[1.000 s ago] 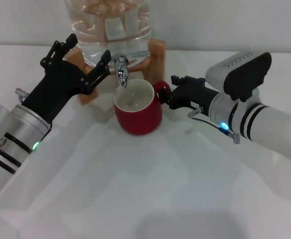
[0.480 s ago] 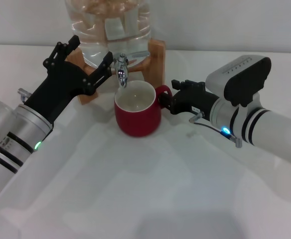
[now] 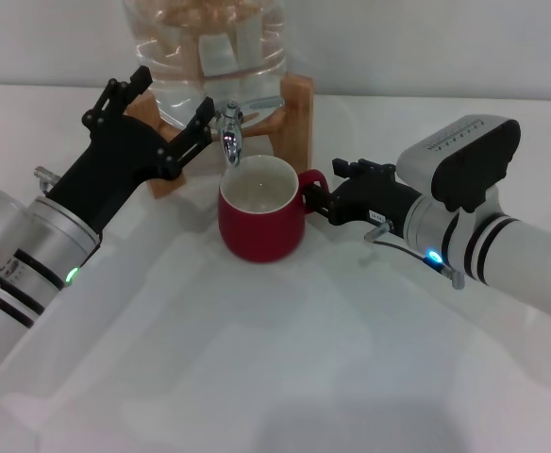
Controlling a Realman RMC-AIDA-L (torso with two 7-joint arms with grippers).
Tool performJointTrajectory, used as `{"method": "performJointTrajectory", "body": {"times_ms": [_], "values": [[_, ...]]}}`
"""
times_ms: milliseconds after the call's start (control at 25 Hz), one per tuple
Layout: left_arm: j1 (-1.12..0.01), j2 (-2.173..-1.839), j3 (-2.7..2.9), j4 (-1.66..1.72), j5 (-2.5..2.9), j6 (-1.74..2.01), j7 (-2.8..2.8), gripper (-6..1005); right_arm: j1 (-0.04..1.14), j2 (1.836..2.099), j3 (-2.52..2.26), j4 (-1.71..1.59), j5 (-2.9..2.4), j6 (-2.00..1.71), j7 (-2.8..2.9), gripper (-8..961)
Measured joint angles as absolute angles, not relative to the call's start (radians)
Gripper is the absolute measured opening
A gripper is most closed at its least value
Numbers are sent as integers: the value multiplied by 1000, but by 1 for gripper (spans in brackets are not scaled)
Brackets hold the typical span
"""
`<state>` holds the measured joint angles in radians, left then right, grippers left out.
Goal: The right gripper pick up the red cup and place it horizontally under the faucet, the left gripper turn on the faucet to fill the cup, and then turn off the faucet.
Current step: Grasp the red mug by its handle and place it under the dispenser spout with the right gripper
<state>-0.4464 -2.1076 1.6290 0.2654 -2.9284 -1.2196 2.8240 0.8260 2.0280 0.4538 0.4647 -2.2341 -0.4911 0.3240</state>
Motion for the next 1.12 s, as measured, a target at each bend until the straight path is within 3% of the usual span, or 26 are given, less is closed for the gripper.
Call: {"method": "performJointTrajectory", "body": {"times_ms": [1120], "values": [[-448, -2108, 1626, 261, -2928, -1207, 2824, 876, 785, 2028, 443, 472, -2235, -518, 324, 547]]}}
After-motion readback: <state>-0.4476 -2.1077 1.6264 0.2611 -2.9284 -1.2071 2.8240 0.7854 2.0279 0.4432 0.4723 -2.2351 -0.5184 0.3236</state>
